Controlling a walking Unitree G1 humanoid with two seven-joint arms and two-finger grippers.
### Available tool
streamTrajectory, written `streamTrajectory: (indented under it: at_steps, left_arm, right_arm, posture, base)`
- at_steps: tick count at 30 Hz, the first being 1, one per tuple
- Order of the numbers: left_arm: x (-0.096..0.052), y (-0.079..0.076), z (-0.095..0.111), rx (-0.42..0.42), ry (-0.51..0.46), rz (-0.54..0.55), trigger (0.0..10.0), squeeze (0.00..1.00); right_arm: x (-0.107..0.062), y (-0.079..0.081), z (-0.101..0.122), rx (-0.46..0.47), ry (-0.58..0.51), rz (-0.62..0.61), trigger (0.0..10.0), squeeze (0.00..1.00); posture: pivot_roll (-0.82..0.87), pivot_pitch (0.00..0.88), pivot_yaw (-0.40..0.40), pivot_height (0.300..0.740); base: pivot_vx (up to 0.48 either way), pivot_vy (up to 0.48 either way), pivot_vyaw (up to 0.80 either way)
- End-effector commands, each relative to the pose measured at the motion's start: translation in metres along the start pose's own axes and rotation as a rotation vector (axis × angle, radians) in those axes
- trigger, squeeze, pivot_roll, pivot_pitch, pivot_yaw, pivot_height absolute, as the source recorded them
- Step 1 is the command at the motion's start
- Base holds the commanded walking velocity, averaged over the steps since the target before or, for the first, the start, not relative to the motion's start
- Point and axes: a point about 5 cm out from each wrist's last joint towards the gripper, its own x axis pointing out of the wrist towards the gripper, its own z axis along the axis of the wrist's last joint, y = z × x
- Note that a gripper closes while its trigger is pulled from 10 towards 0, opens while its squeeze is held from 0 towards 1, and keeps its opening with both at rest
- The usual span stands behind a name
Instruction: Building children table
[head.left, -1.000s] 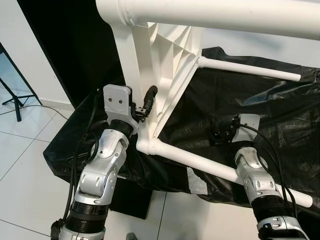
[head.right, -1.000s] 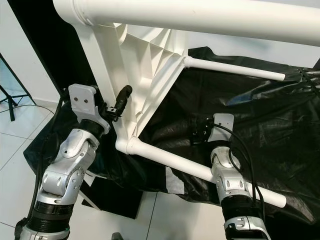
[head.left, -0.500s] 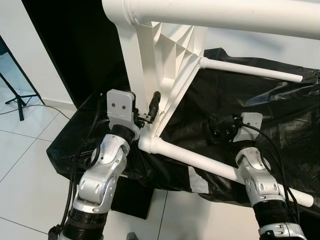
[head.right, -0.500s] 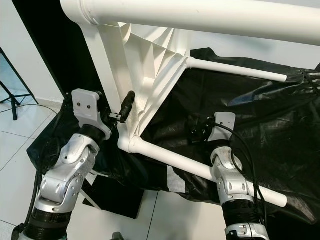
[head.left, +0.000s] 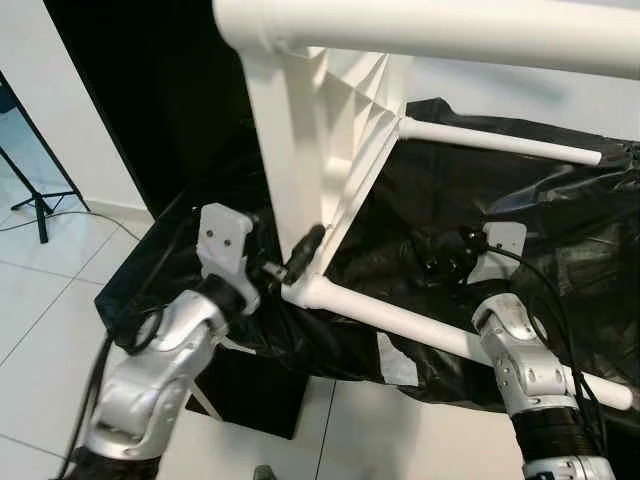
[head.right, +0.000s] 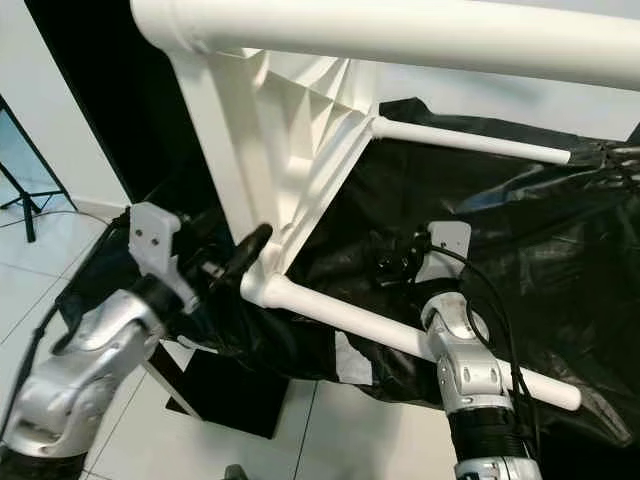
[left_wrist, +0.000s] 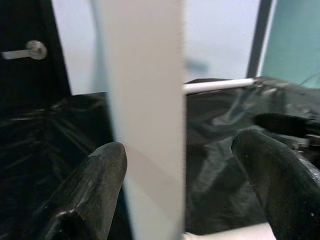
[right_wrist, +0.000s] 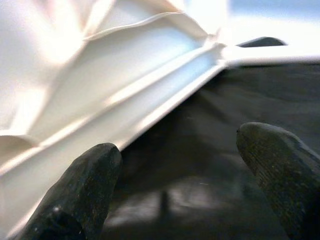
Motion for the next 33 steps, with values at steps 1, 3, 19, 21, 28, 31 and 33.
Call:
streamTrajectory:
  at_steps: [1, 3, 19, 21, 28, 31, 33]
  left_arm:
    - [-0.006, -0.002, 0.001, -0.009, 0.020, -0.060, 10.0, 0.00]
    - [-0.009, 0.000, 0.001, -0.013, 0.033, -0.070, 10.0, 0.00]
    - [-0.038, -0.001, -0.013, 0.011, 0.230, -0.289, 10.0, 0.00]
    - [-0.038, -0.002, -0.014, 0.008, 0.237, -0.299, 10.0, 0.00]
    - [-0.038, -0.005, -0.017, 0.023, 0.260, -0.325, 10.0, 0.00]
    - [-0.034, -0.009, -0.021, 0.030, 0.260, -0.351, 10.0, 0.00]
    - [-0.033, -0.010, -0.021, 0.030, 0.257, -0.358, 10.0, 0.00]
  right_arm:
    - [-0.005, 0.000, 0.002, 0.011, 0.014, 0.039, 10.0, 0.00]
    - [-0.008, 0.000, 0.004, 0.010, 0.016, 0.062, 10.0, 0.00]
    - [-0.049, -0.009, 0.022, 0.038, 0.157, 0.441, 10.0, 0.00]
    - [-0.051, -0.009, 0.023, 0.042, 0.164, 0.455, 10.0, 0.00]
    - [-0.065, -0.015, 0.022, 0.011, 0.265, 0.570, 10.0, 0.00]
    - [-0.087, -0.023, 0.019, -0.035, 0.419, 0.712, 10.0, 0.00]
    - [-0.091, -0.025, 0.018, -0.043, 0.451, 0.736, 10.0, 0.00]
  posture:
    - [0.04, 0.006, -0.013, 0.740]
    - [0.04, 0.008, -0.011, 0.740]
    - [0.02, 0.011, -0.004, 0.740]
    - [0.02, 0.011, -0.004, 0.740]
    - [0.00, 0.007, -0.006, 0.740]
    - [-0.01, 0.006, -0.005, 0.740]
    - [-0.02, 0.006, -0.004, 0.740]
  base:
    - [0.000, 0.000, 0.00]
    - [0.000, 0.000, 0.00]
    - [0.000, 0.000, 0.00]
    - [0.000, 0.000, 0.00]
    - [0.000, 0.000, 0.00]
    - [0.000, 0.000, 0.00]
    - [0.000, 0.000, 0.00]
